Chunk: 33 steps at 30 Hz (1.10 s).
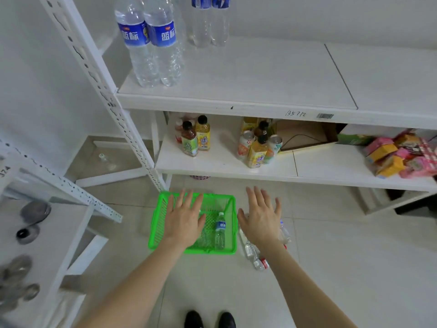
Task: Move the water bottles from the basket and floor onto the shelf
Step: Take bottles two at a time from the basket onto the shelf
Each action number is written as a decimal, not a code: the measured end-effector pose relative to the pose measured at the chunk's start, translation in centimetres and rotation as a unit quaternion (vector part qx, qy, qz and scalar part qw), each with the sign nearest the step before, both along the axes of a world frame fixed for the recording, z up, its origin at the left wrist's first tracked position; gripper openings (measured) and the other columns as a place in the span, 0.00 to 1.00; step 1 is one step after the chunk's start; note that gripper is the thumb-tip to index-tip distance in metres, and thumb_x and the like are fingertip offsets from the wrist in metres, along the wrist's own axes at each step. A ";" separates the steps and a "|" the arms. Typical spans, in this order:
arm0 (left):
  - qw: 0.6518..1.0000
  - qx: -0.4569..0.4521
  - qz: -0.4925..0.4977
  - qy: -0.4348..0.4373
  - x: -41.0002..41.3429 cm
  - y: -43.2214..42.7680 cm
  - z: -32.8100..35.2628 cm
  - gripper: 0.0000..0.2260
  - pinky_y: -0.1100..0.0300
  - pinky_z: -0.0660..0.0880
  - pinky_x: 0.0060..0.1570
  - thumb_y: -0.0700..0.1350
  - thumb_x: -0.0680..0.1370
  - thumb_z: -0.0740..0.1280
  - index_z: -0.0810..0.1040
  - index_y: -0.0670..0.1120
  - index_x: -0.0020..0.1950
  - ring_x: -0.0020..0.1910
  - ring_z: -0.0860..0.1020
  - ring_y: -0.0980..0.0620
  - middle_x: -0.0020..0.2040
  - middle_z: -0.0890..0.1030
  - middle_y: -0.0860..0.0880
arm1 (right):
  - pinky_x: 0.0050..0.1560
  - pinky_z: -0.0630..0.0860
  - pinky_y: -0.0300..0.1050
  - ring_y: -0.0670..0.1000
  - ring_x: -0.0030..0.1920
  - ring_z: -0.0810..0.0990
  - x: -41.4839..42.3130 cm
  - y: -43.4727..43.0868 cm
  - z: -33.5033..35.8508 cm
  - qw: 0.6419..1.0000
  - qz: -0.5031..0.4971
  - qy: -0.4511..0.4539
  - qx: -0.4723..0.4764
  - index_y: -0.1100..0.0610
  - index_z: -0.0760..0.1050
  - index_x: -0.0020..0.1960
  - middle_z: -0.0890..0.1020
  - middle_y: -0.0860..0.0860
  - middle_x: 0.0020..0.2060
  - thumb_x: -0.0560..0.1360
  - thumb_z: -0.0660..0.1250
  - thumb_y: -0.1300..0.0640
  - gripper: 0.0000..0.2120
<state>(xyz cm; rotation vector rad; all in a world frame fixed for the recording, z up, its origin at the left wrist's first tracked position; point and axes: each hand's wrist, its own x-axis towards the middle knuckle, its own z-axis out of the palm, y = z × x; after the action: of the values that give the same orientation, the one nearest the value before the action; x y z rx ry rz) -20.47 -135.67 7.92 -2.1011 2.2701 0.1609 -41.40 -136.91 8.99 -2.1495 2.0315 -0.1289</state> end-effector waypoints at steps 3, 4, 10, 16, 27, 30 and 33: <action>1.000 0.030 0.010 -0.002 -0.8 3.3 -1.8 0.26 0.36 0.72 0.62 0.53 0.68 0.75 0.79 0.47 0.64 0.64 0.76 0.38 0.63 0.79 0.40 | 0.67 0.66 0.67 0.57 0.68 0.73 -1.1 3.7 -2.3 0.999 -0.015 0.003 0.034 0.56 0.71 0.69 0.76 0.55 0.67 0.72 0.52 0.40 0.31; 0.999 0.042 0.013 -0.006 -1.1 4.3 -2.4 0.27 0.36 0.72 0.61 0.53 0.67 0.76 0.79 0.47 0.64 0.64 0.77 0.38 0.63 0.79 0.40 | 0.66 0.66 0.67 0.57 0.68 0.74 -1.4 4.8 -2.9 0.999 -0.018 0.001 0.041 0.56 0.71 0.69 0.76 0.55 0.67 0.72 0.53 0.41 0.31; 0.994 0.099 0.040 -0.008 -3.1 9.7 -5.7 0.28 0.35 0.69 0.64 0.54 0.69 0.75 0.77 0.47 0.67 0.66 0.75 0.38 0.65 0.78 0.40 | 0.65 0.65 0.67 0.58 0.66 0.75 -3.2 9.4 -6.3 0.997 -0.002 -0.002 0.075 0.57 0.73 0.67 0.77 0.56 0.66 0.68 0.61 0.44 0.30; 0.985 0.154 0.069 -0.021 -2.5 11.7 -8.2 0.27 0.38 0.57 0.72 0.56 0.77 0.63 0.65 0.51 0.76 0.76 0.63 0.42 0.75 0.67 0.43 | 0.65 0.52 0.62 0.59 0.67 0.75 -3.0 9.8 -8.8 0.995 0.020 0.011 0.098 0.58 0.73 0.68 0.77 0.57 0.66 0.69 0.57 0.43 0.32; 0.972 0.223 0.072 -0.025 4.2 6.0 -14.1 0.27 0.41 0.48 0.75 0.57 0.82 0.54 0.53 0.51 0.79 0.79 0.52 0.44 0.80 0.55 0.45 | 0.74 0.50 0.63 0.55 0.77 0.59 5.3 3.8 -15.1 0.986 0.042 0.007 0.163 0.54 0.59 0.77 0.64 0.53 0.76 0.77 0.61 0.44 0.32; 0.968 0.243 0.054 -0.026 6.7 3.1 -17.6 0.27 0.41 0.48 0.75 0.57 0.82 0.53 0.52 0.51 0.79 0.79 0.50 0.43 0.80 0.54 0.45 | 0.74 0.52 0.63 0.55 0.76 0.61 8.0 1.7 -18.8 0.984 0.022 0.006 0.175 0.54 0.61 0.76 0.65 0.54 0.76 0.76 0.62 0.44 0.32; 0.967 0.250 0.037 -0.028 8.9 0.4 -22.1 0.28 0.42 0.49 0.75 0.57 0.81 0.54 0.52 0.52 0.79 0.79 0.51 0.44 0.80 0.55 0.45 | 0.74 0.51 0.63 0.55 0.76 0.59 9.9 -0.9 -23.0 0.982 0.007 0.011 0.189 0.54 0.59 0.77 0.63 0.54 0.76 0.76 0.61 0.44 0.32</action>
<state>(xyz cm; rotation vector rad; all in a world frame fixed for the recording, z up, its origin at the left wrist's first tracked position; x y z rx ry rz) -11.58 -135.31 -14.17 -1.8889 1.8633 0.5992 -31.47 -137.79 -13.99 -1.9339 1.8682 0.2622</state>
